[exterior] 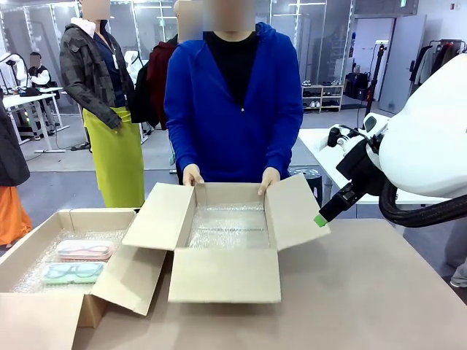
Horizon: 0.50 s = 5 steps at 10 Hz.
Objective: Pack the glasses set securely to prepare it for shipping.
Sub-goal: Position the Package Box on the left side of the table.
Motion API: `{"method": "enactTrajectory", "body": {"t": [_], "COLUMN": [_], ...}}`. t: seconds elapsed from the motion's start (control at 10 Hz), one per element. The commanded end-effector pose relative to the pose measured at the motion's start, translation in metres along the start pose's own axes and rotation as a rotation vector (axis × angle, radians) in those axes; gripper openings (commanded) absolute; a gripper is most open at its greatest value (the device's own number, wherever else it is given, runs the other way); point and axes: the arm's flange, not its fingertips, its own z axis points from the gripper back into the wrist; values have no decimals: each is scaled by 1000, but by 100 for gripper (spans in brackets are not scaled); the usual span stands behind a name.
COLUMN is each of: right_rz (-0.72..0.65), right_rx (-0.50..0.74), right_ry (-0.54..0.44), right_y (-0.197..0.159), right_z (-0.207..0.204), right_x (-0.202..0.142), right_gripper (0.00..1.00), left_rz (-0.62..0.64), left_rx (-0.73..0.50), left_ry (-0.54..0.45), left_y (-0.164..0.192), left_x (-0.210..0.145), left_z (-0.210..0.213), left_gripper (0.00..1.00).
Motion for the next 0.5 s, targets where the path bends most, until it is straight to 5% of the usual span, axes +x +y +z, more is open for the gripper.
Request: {"method": "enactTrajectory", "body": {"t": [0.0,0.4], "right_rz": [-13,-13], "right_rx": [-7,-7], "right_ry": [0,0], "right_y": [3,3], "right_z": [-1,-1], "right_x": [1,1], "right_gripper": [100,100], "left_rz": [-160,-349], "left_rx": [119,156], "left_ry": [19,63], "left_y": [-58,-137], "left_x": [-19,-16], "left_z": [-31,-57], "left_gripper": [100,100]}}
